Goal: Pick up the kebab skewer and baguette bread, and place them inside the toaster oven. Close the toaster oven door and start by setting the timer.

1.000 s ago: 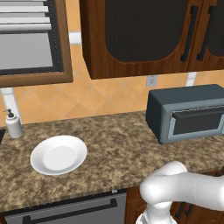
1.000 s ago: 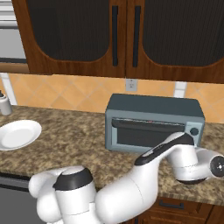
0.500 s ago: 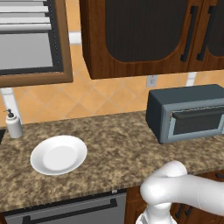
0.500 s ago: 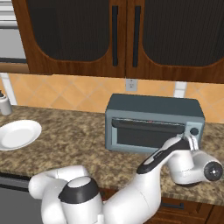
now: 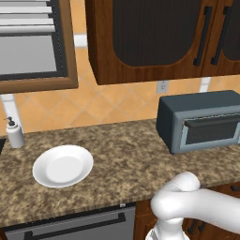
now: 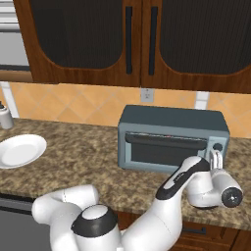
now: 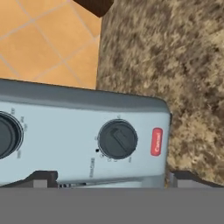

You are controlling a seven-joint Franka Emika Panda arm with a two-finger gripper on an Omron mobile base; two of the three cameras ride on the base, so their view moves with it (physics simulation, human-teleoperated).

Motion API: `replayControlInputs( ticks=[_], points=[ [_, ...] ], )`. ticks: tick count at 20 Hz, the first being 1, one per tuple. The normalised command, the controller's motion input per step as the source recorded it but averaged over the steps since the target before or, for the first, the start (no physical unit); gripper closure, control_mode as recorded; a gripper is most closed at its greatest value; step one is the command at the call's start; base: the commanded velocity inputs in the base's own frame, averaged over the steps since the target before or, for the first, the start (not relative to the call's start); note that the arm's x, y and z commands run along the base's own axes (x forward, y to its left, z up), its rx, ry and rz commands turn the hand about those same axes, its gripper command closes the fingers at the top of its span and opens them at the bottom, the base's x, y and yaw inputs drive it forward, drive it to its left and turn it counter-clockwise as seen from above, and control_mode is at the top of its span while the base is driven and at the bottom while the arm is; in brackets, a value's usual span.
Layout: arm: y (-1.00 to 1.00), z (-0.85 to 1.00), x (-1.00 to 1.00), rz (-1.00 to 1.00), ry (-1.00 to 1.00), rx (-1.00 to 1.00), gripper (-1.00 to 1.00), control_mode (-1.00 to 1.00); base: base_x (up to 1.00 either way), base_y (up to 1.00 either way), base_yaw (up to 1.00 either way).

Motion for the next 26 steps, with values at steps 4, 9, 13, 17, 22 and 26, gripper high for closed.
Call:
replayControlInputs(
  ticks=[4,9,13,17,22,26],
  points=[
    [-0.18,-0.13,0.11,0.0,-0.13,0.05,-1.0,-1.0,0.0,0.0,0.0],
    [-0.16,-0.09,0.14,0.0,-0.09,0.0,-1.0,-1.0,0.0,0.0,0.0],
    [0.0,-0.02,0.19,0.0,-0.06,0.0,-1.0,-1.0,0.0,0.0,0.0],
    [-0.08,-0.02,0.09,-0.02,0.0,0.0,-1.0,-1.0,0.0,0.0,0.0],
    [-0.07,-0.07,0.11,-0.02,0.0,0.0,-1.0,-1.0,0.0,0.0,0.0],
    [0.0,-0.11,0.01,-0.02,0.0,0.0,-1.0,-1.0,0.0,0.0,0.0]
  ],
)
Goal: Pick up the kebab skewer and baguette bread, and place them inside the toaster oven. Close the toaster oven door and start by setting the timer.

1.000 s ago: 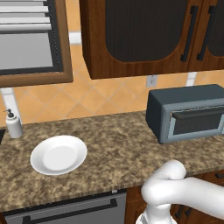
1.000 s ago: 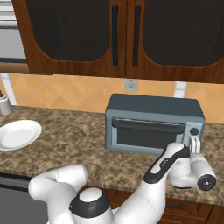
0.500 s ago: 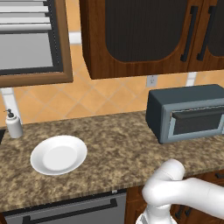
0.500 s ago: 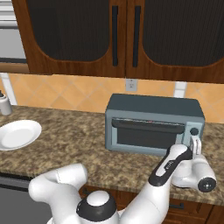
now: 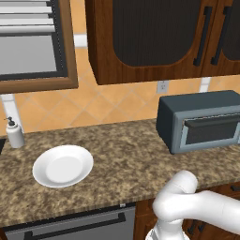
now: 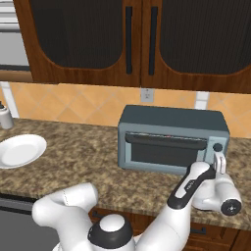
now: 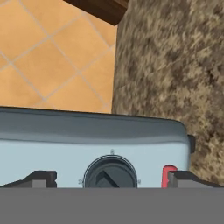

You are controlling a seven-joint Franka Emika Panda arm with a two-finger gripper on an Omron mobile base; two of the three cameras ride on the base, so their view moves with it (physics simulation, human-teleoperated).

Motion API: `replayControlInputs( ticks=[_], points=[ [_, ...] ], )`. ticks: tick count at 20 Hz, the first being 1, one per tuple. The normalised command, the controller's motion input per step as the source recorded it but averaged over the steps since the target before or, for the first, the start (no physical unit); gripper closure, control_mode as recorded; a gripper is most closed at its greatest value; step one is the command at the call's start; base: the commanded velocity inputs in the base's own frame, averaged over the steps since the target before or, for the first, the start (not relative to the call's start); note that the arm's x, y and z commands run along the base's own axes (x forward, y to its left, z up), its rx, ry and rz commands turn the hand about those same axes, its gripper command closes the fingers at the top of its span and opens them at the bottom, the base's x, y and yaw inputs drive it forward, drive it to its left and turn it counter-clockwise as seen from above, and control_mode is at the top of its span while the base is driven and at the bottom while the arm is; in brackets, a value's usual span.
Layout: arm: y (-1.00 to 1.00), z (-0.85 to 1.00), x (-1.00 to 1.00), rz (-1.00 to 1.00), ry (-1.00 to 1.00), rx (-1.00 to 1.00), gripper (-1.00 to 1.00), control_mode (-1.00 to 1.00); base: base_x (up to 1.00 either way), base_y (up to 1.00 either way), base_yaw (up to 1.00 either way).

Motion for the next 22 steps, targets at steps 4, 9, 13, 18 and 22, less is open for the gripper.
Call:
replayControlInputs(
  ticks=[4,9,13,18,22],
  points=[
    [0.0,-0.1,0.04,0.0,0.0,0.0,-1.0,-1.0,0.0,0.0,0.0],
    [0.0,-0.09,0.12,0.0,0.0,0.0,-1.0,-1.0,0.0,0.0,0.0],
    [0.0,-0.02,0.01,0.0,0.0,0.0,-1.0,-1.0,0.0,0.0,0.0],
    [0.01,0.0,0.09,0.0,0.0,0.0,1.0,-1.0,0.0,0.0,0.0],
    [0.12,0.0,0.08,0.0,-0.02,0.0,1.0,-1.0,0.0,0.0,0.0]
  ],
)
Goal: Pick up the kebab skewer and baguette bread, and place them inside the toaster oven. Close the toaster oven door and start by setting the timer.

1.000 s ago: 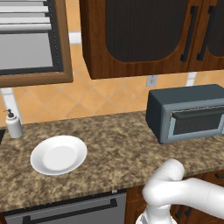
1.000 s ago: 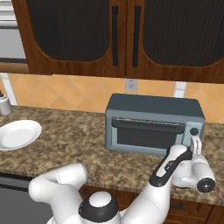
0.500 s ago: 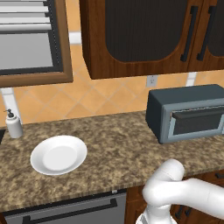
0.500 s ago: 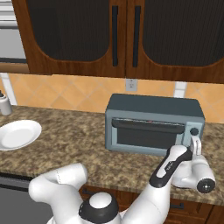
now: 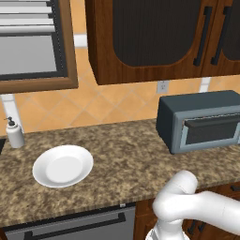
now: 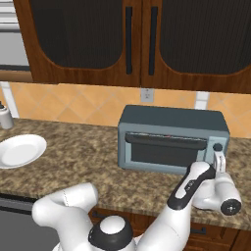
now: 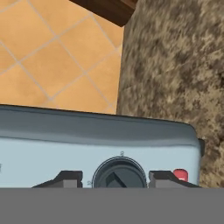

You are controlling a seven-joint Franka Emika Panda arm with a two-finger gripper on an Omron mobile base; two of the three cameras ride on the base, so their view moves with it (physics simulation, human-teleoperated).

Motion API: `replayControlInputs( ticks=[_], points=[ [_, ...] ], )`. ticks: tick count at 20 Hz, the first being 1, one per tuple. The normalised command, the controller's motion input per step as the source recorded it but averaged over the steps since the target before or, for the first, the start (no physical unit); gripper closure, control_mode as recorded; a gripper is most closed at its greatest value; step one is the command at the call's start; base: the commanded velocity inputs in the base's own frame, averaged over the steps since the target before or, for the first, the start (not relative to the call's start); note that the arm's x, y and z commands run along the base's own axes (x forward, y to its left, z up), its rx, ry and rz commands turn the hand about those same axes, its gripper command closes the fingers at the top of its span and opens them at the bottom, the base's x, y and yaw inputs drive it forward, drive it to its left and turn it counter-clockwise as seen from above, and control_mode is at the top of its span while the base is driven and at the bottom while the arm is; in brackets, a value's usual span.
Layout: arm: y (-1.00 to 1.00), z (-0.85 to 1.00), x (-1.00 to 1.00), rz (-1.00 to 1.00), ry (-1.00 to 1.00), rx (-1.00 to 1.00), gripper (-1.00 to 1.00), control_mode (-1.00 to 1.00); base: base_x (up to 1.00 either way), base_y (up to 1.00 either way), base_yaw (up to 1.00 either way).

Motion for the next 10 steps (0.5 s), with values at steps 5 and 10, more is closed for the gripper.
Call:
replayControlInputs(
  ticks=[5,10],
  points=[
    [0.3,0.0,0.0,0.0,-0.02,0.0,1.0,-1.0,0.0,0.0,0.0],
    [0.43,0.0,0.05,-0.03,-0.02,0.07,1.0,-1.0,0.0,0.0,0.0]
  ],
)
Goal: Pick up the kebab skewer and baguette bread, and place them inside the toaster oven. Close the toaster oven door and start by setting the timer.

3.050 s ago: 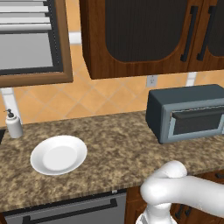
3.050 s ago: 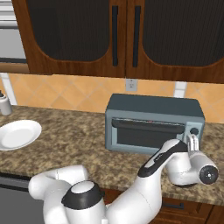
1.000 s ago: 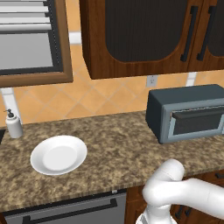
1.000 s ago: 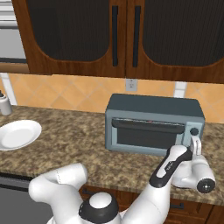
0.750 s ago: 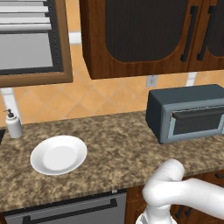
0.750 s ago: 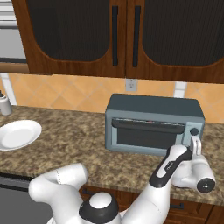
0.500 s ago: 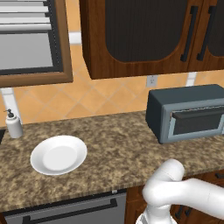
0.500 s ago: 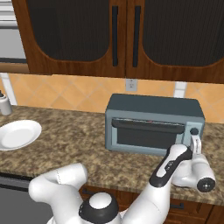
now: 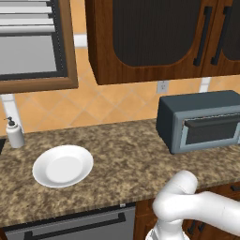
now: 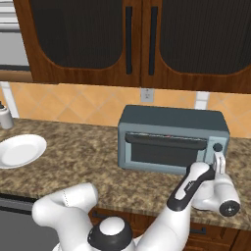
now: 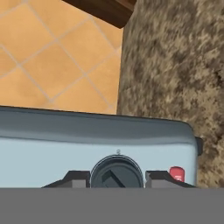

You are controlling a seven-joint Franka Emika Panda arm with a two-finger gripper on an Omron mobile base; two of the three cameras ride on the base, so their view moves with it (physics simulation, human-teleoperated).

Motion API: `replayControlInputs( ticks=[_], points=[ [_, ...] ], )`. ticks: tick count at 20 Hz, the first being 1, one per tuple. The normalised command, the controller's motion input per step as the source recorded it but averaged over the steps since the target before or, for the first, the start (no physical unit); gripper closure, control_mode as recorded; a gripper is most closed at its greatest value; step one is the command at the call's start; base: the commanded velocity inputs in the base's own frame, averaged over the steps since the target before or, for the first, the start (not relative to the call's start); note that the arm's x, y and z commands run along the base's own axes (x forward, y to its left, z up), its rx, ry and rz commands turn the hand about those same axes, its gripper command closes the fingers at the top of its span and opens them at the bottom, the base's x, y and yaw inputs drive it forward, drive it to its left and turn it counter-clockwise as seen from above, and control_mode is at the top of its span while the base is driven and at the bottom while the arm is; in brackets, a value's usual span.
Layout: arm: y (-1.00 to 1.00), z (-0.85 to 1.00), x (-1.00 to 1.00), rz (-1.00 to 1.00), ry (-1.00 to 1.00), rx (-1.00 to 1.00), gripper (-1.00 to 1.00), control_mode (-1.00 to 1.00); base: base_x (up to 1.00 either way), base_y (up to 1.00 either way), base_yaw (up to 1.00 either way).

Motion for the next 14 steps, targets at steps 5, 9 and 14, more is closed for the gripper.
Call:
replayControlInputs(
  ticks=[5,9,14],
  points=[
    [0.5,0.01,0.02,-0.04,0.0,0.19,1.0,-1.0,0.0,0.0,0.0],
    [0.54,0.04,0.03,-0.05,0.0,0.25,1.0,-1.0,0.0,0.0,0.0],
    [0.54,0.12,0.07,-0.03,0.0,0.28,1.0,-1.0,0.0,0.0,0.0]
  ],
)
